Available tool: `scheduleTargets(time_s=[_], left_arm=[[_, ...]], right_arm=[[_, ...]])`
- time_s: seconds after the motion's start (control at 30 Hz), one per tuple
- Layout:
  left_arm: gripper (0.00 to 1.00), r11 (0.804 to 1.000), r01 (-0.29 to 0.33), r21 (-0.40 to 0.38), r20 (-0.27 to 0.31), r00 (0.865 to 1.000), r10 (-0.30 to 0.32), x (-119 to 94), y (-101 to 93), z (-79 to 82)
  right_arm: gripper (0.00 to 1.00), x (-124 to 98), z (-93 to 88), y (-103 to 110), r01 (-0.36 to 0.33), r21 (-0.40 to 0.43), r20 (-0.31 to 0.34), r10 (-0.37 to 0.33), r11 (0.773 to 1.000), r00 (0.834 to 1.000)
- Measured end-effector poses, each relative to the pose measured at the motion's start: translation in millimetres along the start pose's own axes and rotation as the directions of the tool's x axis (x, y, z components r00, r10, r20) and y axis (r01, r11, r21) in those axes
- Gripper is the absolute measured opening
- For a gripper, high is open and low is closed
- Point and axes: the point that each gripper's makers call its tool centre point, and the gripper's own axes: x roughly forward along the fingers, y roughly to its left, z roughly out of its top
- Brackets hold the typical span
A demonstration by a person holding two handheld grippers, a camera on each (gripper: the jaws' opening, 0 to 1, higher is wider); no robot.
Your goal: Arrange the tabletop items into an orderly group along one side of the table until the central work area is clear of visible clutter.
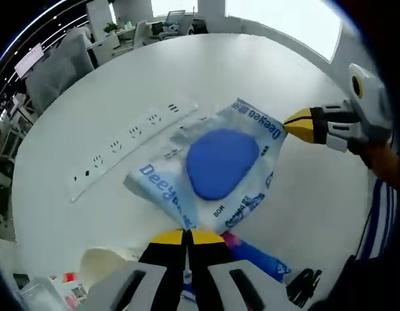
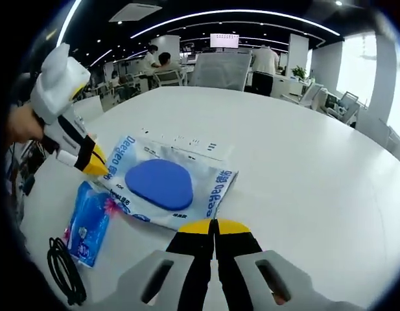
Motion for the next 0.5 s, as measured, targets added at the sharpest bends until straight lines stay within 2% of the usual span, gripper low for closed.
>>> scheduleTargets(time_s=[0.17,0.5], left_arm=[[0.0,0.999,-0.014,0.051,-0.009,1.0,0.015,-1,-5.2,-1.8],[0.0,0.995,-0.019,0.1,-0.039,0.999,0.023,-3,-19.1,-13.4]], right_arm=[[0.0,0,-4.9,5,-0.016,-0.014,-0.012,0.016,1.0,1.0],[0.0,-4,-18.1,10,-0.031,-0.013,-0.021,0.031,0.999,0.999]])
